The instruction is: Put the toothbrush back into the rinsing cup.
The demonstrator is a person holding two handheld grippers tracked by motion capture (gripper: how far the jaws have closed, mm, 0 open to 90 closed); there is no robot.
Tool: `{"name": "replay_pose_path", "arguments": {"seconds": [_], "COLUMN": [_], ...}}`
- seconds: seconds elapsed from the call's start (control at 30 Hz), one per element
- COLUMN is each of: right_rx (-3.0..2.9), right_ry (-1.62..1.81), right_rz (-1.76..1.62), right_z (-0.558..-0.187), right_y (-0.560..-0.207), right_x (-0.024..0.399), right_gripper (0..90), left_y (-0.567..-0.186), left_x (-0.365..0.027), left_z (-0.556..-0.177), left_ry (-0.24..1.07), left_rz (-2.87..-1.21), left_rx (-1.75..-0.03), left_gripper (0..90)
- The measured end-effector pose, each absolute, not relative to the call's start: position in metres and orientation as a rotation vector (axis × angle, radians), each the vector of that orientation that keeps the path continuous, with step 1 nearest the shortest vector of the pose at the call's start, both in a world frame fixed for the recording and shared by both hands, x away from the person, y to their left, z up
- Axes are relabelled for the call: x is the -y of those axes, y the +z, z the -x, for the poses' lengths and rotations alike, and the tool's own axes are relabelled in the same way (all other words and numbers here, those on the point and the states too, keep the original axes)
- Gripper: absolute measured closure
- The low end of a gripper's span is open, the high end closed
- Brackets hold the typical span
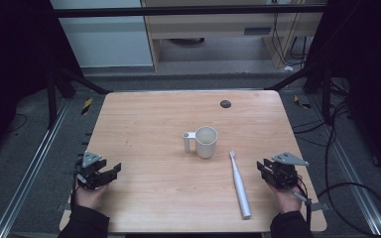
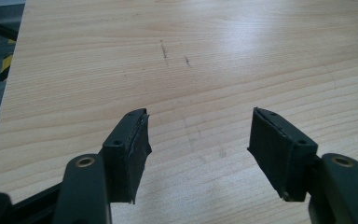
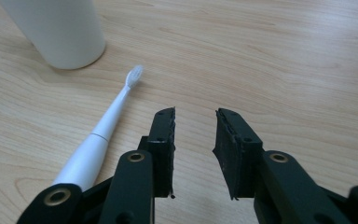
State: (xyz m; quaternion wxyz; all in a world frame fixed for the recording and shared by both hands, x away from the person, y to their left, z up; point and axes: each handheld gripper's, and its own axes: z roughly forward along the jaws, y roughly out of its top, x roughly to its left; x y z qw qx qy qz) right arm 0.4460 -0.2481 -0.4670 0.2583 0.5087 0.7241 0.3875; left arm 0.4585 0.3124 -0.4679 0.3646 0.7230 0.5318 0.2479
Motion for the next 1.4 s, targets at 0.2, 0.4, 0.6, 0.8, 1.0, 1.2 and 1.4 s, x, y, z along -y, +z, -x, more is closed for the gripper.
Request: {"name": "replay_pose_path", "arguments": {"seconds": [0.2, 0.4, 0.6, 0.8, 1.0, 1.2, 1.4], "right_rx": [-1.998, -2.017, -2.042, -2.067, -2.127, -2.163, -2.202], "right_ry": [1.064, 1.065, 1.060, 1.060, 1.055, 1.050, 1.022], "right_rz": [-1.362, -1.342, -1.346, -1.357, -1.350, -1.357, -1.339], "right_z": [-0.452, -0.458, -0.464, -0.469, -0.471, -0.470, -0.470], "right_y": [-0.467, -0.466, -0.469, -0.473, -0.479, -0.482, -0.486], "right_x": [0.236, 0.226, 0.222, 0.218, 0.212, 0.207, 0.203], "right_gripper": [73.2, 76.2, 79.0, 83.7, 89.6, 90.0, 90.0], "left_y": [-0.468, -0.468, -0.467, -0.467, -0.467, -0.467, -0.467], "left_x": [-0.311, -0.310, -0.309, -0.309, -0.308, -0.308, -0.307], "left_z": [-0.459, -0.459, -0.460, -0.460, -0.460, -0.460, -0.460], "left_ry": [0.634, 0.631, 0.622, 0.622, 0.625, 0.621, 0.619], "left_rz": [-1.868, -1.871, -1.858, -1.859, -1.867, -1.870, -1.875], "left_rx": [-1.361, -1.363, -1.363, -1.364, -1.361, -1.360, -1.355], "left_gripper": [35.2, 34.3, 33.5, 33.2, 33.0, 33.1, 32.9]}}
